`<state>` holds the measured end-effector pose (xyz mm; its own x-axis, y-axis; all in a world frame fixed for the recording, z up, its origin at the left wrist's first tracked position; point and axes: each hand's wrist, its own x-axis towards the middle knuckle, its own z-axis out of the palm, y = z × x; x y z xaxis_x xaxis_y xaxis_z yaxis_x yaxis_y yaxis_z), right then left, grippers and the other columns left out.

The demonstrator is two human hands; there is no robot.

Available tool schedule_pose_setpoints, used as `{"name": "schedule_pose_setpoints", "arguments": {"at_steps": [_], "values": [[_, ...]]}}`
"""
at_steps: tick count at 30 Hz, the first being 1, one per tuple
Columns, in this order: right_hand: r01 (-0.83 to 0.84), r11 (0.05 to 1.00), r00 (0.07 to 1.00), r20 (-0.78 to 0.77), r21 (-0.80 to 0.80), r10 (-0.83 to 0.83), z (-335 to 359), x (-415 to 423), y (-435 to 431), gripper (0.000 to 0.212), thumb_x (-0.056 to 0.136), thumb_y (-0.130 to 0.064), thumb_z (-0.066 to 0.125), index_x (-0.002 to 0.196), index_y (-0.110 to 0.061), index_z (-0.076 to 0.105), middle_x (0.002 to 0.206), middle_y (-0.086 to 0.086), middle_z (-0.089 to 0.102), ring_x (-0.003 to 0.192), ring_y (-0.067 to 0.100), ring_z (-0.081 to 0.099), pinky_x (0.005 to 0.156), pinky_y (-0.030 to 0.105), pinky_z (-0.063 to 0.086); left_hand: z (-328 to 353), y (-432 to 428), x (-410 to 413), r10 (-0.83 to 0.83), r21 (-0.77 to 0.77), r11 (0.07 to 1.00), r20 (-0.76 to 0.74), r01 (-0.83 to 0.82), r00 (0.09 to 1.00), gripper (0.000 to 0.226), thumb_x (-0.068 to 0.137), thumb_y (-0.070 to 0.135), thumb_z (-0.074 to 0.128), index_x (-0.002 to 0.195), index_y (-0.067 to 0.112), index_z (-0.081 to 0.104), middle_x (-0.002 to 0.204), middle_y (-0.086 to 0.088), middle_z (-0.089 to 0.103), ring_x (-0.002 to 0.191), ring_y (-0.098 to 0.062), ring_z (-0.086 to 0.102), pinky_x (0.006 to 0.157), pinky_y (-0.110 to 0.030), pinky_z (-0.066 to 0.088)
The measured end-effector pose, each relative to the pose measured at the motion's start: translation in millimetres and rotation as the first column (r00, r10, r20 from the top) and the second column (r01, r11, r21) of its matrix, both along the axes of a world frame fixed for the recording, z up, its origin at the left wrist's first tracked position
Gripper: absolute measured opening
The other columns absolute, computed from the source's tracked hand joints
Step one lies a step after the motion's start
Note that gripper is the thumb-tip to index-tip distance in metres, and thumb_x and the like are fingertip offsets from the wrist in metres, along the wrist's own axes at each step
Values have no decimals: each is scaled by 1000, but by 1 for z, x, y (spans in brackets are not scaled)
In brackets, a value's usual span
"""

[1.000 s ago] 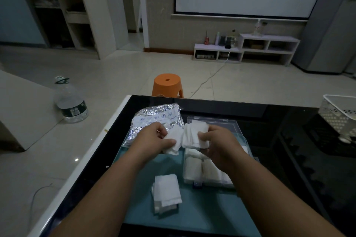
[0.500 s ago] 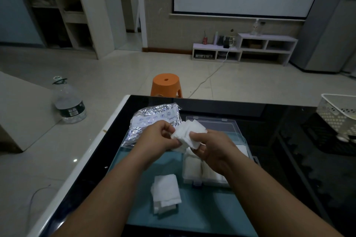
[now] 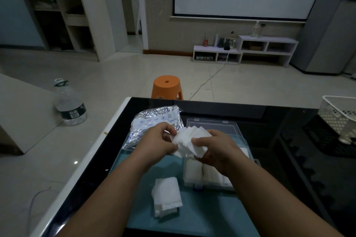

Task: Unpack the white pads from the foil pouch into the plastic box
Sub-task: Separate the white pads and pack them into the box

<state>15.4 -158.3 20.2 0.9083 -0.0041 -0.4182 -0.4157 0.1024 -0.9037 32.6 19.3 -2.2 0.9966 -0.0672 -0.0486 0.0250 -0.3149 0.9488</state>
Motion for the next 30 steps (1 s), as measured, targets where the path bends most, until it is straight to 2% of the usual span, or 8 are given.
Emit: {"name": "schedule_pose_setpoints", "arguments": {"at_steps": [2,5,7,10,15,19,24,30], "values": [[51,998,999,1,29,-51,0,1,-1,21,85,2,67,101,-9,57,104,17,60,94,34,63,63,36,57,0,1,1,52,-2,999,9,-52,999,33,70,-11,68,82,19,61,63,0,56,60,-18,53,65,-37,57],[114,990,993,-21,86,-113,1,3,-2,17,82,-1,69,94,-6,58,98,18,61,94,33,62,73,37,55,3,0,0,78,-41,996,-3,-78,997,32,72,-12,69,82,17,60,69,-3,55,60,-16,53,58,-28,52],[90,987,995,-48,131,-85,3,2,-1,15,83,-1,68,94,-6,59,94,15,62,88,29,61,80,39,55,5,0,-1,59,-101,993,-30,-61,998,30,74,-14,67,84,14,60,68,-3,54,57,-14,53,54,-24,50],[-19,990,998,-60,139,27,1,0,1,22,85,-4,67,106,-7,61,96,12,68,89,27,65,85,41,54,3,-2,-1,43,-179,982,-63,-54,997,25,79,-13,64,87,11,61,69,-6,57,59,-15,58,58,-28,53],[-112,983,993,-30,145,117,-2,0,3,32,87,-4,65,117,-10,58,112,16,66,101,32,65,86,45,57,0,-4,0,51,-206,977,-57,-61,997,25,80,-14,62,86,10,63,71,-7,61,65,-19,62,64,-34,56],[-79,985,997,-8,156,81,-2,0,5,32,87,-2,65,117,-8,54,113,19,61,102,36,64,80,44,59,0,-7,0,92,-280,954,-69,-108,993,15,87,-4,61,84,9,68,79,-11,69,73,-23,65,73,-39,59],[14,990,1000,14,142,-16,-2,2,3,27,86,-2,64,111,-8,57,110,18,59,101,37,62,74,41,59,3,-6,-1,178,-339,920,-91,-199,980,21,87,-13,56,85,6,66,80,-12,62,63,-18,62,62,-24,58],[37,985,998,42,168,-45,-3,3,3,29,85,0,66,112,-7,59,113,18,61,101,35,62,74,39,60,3,-7,-1,156,-324,928,-115,-186,981,43,76,-17,63,109,11,62,84,-16,62,72,-29,65,79,-46,59]]}}
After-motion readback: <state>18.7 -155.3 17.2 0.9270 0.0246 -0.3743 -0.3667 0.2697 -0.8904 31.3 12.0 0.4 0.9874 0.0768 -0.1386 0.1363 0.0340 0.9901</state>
